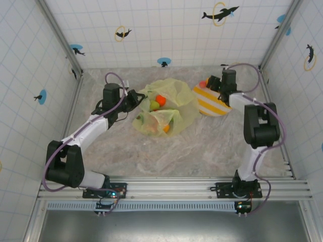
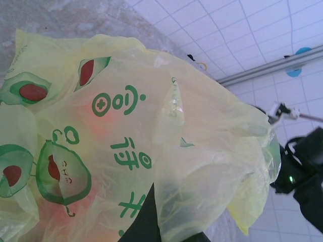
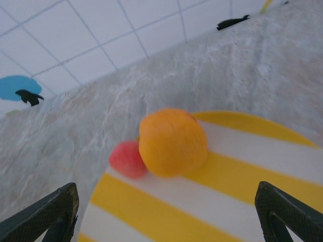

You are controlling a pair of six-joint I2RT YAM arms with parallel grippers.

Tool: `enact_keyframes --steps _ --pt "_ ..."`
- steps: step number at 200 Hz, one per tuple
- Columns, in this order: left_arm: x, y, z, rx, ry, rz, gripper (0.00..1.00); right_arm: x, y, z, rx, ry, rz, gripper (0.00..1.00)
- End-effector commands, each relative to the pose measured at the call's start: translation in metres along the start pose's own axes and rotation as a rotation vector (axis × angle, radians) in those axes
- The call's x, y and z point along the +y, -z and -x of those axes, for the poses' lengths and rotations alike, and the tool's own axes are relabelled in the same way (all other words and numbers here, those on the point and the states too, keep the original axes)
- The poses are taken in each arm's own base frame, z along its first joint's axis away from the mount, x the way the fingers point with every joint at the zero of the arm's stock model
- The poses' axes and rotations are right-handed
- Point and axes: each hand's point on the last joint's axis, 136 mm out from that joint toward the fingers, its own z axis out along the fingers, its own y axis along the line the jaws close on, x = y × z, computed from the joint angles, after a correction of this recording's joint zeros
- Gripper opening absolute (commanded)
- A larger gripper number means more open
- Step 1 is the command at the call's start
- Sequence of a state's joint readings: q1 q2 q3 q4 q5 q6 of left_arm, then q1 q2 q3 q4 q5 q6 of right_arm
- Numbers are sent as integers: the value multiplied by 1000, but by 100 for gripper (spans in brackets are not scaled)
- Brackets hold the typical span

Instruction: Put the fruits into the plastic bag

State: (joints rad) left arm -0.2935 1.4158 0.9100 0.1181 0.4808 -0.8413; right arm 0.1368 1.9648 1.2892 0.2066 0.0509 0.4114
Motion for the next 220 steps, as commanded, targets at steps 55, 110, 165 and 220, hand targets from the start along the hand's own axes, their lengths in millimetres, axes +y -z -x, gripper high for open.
enact_keyframes --steps 55,110,165,220 --pt "7 -3 -2 5 11 13 0 0 -67 16 19 -10 -47 93" --pt "8 -5 -4 18 23 9 0 -10 -90 -5 94 12 -79 91" --pt "9 -6 -5 24 28 8 0 -19 -96 -14 123 -11 -73 82" --pt "8 -6 -5 26 30 3 0 -27 -92 -17 141 -25 -68 71"
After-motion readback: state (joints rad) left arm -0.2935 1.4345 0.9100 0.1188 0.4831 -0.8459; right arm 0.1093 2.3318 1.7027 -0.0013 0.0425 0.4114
